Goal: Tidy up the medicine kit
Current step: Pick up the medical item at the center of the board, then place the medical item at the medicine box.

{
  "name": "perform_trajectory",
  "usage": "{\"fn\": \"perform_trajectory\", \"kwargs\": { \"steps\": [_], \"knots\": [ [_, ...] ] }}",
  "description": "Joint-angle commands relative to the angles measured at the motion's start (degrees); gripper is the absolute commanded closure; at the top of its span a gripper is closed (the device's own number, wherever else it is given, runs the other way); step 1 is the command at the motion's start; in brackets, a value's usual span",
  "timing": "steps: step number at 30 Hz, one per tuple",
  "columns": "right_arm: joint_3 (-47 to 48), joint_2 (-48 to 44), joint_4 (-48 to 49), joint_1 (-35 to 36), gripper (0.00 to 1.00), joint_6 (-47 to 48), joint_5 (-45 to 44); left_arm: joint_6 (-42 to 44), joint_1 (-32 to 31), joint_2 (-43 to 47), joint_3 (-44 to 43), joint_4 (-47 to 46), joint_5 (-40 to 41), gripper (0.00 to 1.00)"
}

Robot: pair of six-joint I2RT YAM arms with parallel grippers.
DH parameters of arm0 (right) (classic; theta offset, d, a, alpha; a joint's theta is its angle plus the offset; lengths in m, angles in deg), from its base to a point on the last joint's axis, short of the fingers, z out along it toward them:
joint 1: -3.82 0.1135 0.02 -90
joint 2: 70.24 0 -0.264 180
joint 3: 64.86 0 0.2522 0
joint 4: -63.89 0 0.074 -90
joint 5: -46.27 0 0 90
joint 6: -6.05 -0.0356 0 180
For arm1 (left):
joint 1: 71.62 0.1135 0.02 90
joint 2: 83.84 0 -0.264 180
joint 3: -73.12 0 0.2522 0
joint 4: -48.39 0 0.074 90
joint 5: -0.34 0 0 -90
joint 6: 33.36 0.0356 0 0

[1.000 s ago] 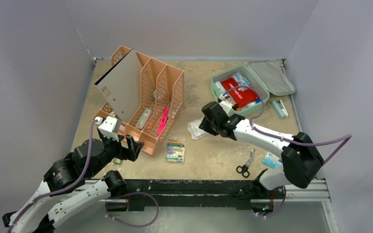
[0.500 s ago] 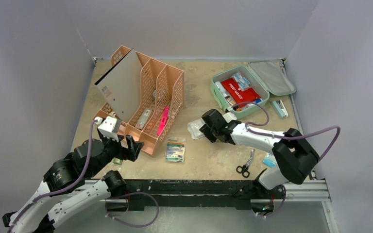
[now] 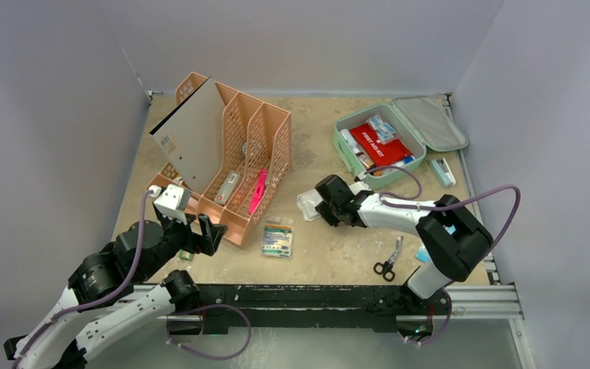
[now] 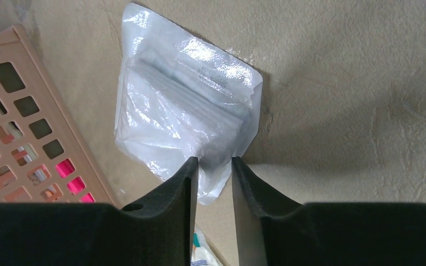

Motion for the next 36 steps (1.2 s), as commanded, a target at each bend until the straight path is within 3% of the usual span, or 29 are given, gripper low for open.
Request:
{"fn": "perform_trajectory", "kwargs": {
  "steps": [1, 6, 12, 19, 26, 32, 36],
  "knots": [
    [1.5, 1.3, -0.5, -0.1, 0.72, -1.8, -2.7, 0.5, 0.2, 0.6, -0.1, -1.4, 0.7, 0.12],
    [1.2, 0.3, -1.1, -0.1, 0.82, 0.0, -4.2, 0.4, 0.2, 0.6, -0.2, -1.4, 0.8, 0.12],
    [1.5, -4.1, -1.4, 0.0, 1.0, 5.7, -5.7, 0.4, 0.2, 0.5, -0.1, -1.4, 0.9, 0.12],
    [4.0, -8.7, 0.0, 0.0, 1.0, 17.9, -4.8, 0.4, 0.2, 0.1, -0.1, -1.4, 0.7, 0.12],
    [12.5, -11.3, -4.5, -0.6, 1.0, 37.9, -5.5, 0.4, 0.2, 0.1, -0.1, -1.4, 0.7, 0.12],
    [16.7, -13.3, -5.9, -9.1, 1.0, 48.2, -0.8, 0.4, 0.2, 0.0, -0.1, -1.4, 0.5, 0.12],
    [18.6, -14.1, -3.7, -16.3, 1.0, 61.8, 3.9, 0.3, 0.2, 0.1, -0.1, -1.3, 0.6, 0.12]
  ]
}}
